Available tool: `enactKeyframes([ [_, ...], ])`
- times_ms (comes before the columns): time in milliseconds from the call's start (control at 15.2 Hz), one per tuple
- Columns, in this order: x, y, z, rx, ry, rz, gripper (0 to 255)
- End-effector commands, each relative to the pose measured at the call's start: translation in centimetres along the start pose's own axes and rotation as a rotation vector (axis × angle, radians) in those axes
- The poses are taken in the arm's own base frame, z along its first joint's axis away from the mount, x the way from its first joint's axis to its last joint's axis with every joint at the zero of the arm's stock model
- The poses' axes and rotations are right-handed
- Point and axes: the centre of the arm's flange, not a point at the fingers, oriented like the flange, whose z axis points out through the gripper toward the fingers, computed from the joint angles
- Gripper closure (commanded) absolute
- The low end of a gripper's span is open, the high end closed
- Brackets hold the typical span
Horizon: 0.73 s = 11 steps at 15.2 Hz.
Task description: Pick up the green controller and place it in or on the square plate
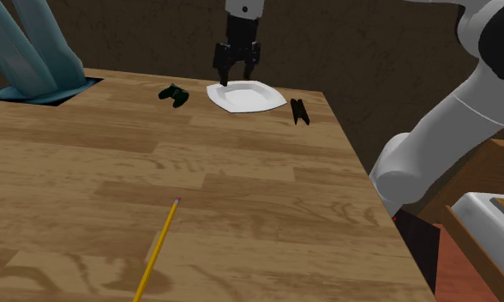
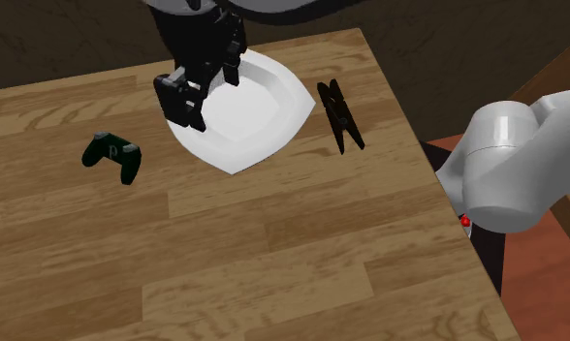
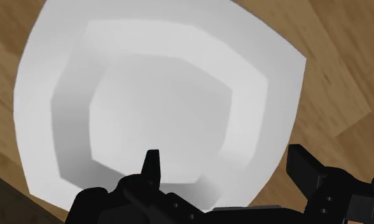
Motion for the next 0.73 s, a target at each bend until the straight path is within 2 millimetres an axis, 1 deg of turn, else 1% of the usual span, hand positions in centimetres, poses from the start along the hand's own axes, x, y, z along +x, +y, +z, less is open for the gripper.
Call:
enactKeyframes([
  [0,2.0,-2.3,0.3,-0.012,0.001,-0.003,0],
  [660,10.9,-13.0,1.3,-0.079,0.006,-0.02,0],
])
